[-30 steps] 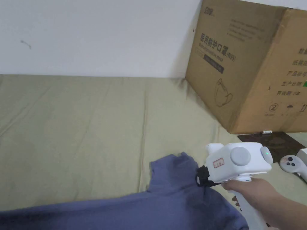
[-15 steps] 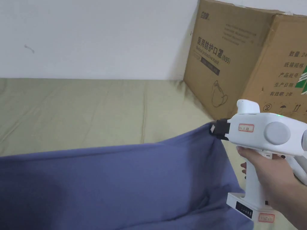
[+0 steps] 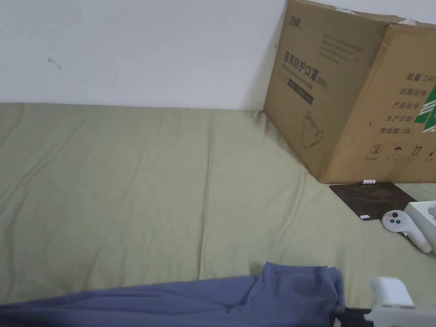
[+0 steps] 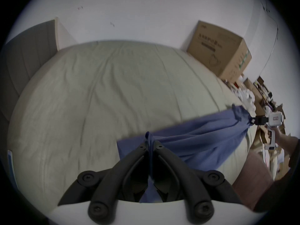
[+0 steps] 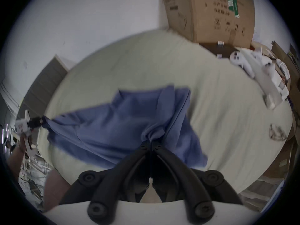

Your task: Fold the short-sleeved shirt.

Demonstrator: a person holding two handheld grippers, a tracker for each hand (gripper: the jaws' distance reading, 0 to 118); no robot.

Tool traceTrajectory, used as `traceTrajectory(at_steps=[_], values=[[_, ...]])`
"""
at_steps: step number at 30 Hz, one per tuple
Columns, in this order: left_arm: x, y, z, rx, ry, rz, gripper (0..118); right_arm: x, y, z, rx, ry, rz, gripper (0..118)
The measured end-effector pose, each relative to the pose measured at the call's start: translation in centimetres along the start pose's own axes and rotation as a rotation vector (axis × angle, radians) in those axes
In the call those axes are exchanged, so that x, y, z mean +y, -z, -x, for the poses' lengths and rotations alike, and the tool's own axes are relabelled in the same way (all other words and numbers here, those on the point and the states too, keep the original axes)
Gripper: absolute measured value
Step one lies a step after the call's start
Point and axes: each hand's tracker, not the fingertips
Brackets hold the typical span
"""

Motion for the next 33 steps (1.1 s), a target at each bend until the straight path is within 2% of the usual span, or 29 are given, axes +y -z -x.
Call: traceTrajectory(at_steps=[1, 2, 3, 4, 5, 6, 7, 8, 11, 13, 15, 16, 18, 19, 20, 21, 22, 23, 24, 25, 27, 33], values=[[-0.8, 0.4, -0.1, 0.000, 0.005, 0.028, 13, -0.6, 0.6, 0.2, -0.021, 0.004, -0.013, 0], [-1.5, 0.6, -0.2, 0.025, 0.013, 0.038, 39, -0.9, 1.2, 0.2, -0.031, 0.009, -0.031, 2], [-2.0, 0.5, 0.0, 0.071, 0.020, 0.022, 61, -0.9, 1.4, 0.3, -0.056, 0.012, -0.096, 10], [-2.3, 0.4, 0.1, 0.100, 0.018, 0.016, 80, -0.9, 1.2, 0.5, -0.083, 0.019, -0.148, 28], [-2.5, -0.1, 0.2, 0.108, -0.007, 0.001, 99, -0.7, 1.0, 0.7, -0.102, 0.034, -0.199, 65], [-2.4, -0.9, 0.2, 0.114, -0.033, -0.021, 111, -0.4, 0.3, 0.9, -0.106, 0.046, -0.230, 94], [-2.4, -1.7, 0.0, 0.108, -0.056, -0.057, 117, -0.1, -0.3, 1.2, -0.102, 0.056, -0.251, 113], [-2.2, -2.8, -0.4, 0.097, -0.074, -0.103, 117, 0.2, -1.1, 1.5, -0.081, 0.065, -0.278, 118], [-1.1, -6.3, -3.0, 0.047, -0.105, -0.259, 117, 0.7, -4.6, 3.6, -0.027, 0.033, -0.412, 118], [-0.9, -8.5, -6.0, 0.055, -0.102, -0.428, 117, 0.2, -6.7, 6.0, -0.048, -0.022, -0.575, 118], [-1.2, -10.3, -10.0, 0.061, -0.070, -0.604, 112, -0.8, -8.5, 8.6, -0.023, -0.061, -0.765, 118], [-1.5, -10.9, -12.1, 0.076, -0.046, -0.690, 106, -1.4, -9.3, 9.9, -0.026, -0.073, -0.847, 118], [-2.1, -11.8, -16.0, 0.124, 0.025, -0.828, 74, -2.3, -10.4, 12.4, -0.022, -0.080, -0.984, 115], [-2.2, -11.9, -17.7, 0.161, 0.040, -0.855, 74, -2.4, -10.7, 13.6, -0.037, -0.089, -1.004, 115], [-2.2, -12.0, -19.4, 0.193, 0.049, -0.883, 65, -2.4, -10.9, 14.5, -0.053, -0.107, -1.005, 114], [-2.3, -11.2, -19.5, 0.214, 0.049, -0.887, 44, -2.4, -11.0, 15.4, -0.031, -0.135, -1.024, 109], [-2.0, -10.8, -20.5, 0.222, 0.051, -0.893, 8, -2.0, -11.0, 15.8, -0.029, -0.145, -1.032, 91], [-2.1, -10.7, -21.6, 0.287, 0.053, -0.910, 0, -1.8, -10.9, 16.6, -0.051, -0.153, -1.029, 38], [-1.9, -10.4, -22.2, 0.250, 0.054, -0.891, 0, -1.5, -11.0, 17.0, -0.068, -0.152, -1.020, 4], [-1.6, -10.1, -22.7, 0.207, 0.059, -0.871, 0, -1.5, -11.3, 17.1, -0.055, -0.147, -1.023, 3], [-1.6, -10.1, -23.6, 0.219, 0.050, -0.869, 0, -1.2, -11.6, 17.4, -0.016, -0.127, -1.025, 3], [-1.7, -10.5, -22.5, 0.247, 0.049, -0.857, 0, -1.1, -12.2, 17.1, -0.029, -0.139, -1.031, 3]])
